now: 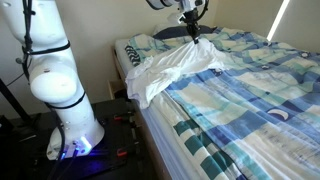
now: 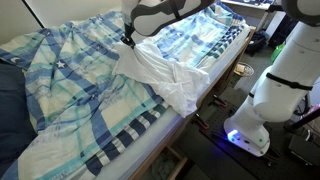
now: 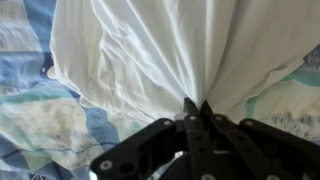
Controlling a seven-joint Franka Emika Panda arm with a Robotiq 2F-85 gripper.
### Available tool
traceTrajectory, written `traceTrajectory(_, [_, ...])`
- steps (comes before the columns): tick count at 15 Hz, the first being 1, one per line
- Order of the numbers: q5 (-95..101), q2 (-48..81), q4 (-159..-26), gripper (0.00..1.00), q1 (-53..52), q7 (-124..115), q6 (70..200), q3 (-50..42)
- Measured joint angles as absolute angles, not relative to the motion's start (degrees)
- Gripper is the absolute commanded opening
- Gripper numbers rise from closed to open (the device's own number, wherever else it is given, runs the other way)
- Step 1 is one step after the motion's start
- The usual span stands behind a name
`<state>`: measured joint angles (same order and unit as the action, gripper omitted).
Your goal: Fold the white t-sheet on the bed
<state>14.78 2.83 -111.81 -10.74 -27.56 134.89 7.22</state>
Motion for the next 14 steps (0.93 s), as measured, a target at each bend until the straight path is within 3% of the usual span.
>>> traceTrajectory(1, [14.9,2.8,-111.6,0.02,-10.7,-27.7,134.9,7.2])
traceTrajectory(2, [15.0,2.8,-111.3,0.2,-10.7,-27.7,134.9,7.2])
traceTrajectory(3, [15.1,2.8,-111.0,0.32,-10.7,-27.7,134.8,7.2])
traceTrajectory(4, [15.2,2.8,-110.8,0.08,-10.7,-27.7,134.7,7.2])
traceTrajectory(7, [16.4,2.8,-109.5,0.0,-10.8,-27.7,134.7,7.2])
traceTrajectory(11, [17.4,2.8,-108.4,0.0,-10.8,-27.7,134.7,7.2])
traceTrajectory(12, [17.6,2.8,-108.3,0.26,-10.8,-27.7,134.7,7.2])
traceTrajectory(14, [17.6,2.9,-108.3,0.33,-10.8,-27.7,134.5,7.2])
